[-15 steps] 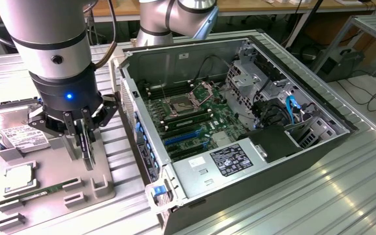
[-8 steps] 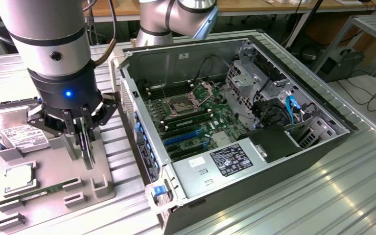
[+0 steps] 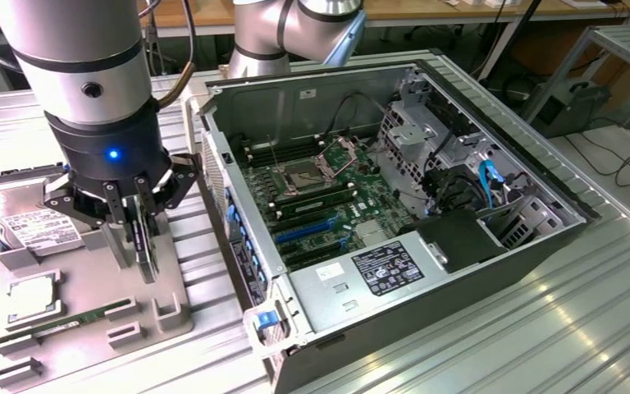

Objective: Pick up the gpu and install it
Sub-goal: 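Pick up the gpu and move the gpu toward the slot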

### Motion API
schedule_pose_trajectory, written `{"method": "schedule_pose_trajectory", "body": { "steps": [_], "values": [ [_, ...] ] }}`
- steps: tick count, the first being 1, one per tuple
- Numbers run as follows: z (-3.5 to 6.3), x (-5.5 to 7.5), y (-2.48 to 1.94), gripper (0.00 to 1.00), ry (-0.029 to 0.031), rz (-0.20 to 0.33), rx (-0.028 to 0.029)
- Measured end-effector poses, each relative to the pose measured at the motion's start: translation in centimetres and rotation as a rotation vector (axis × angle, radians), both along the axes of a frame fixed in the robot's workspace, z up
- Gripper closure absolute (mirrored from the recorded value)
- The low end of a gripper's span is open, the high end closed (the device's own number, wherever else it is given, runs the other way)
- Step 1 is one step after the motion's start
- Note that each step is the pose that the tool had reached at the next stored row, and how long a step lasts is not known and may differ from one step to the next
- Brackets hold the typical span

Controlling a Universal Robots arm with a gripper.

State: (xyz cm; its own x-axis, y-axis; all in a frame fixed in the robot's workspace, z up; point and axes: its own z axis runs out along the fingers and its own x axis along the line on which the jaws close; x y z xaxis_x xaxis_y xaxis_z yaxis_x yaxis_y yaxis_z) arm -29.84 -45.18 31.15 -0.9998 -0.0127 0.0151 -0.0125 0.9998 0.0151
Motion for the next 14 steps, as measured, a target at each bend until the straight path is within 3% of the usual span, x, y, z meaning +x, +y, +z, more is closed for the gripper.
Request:
{"method": "schedule_pose_trajectory", "body": {
  "steps": [14],
  "values": [
    [0.73, 0.0, 0.0, 0.72, -0.0001, 0.0, -0.0105]
  ]
}}
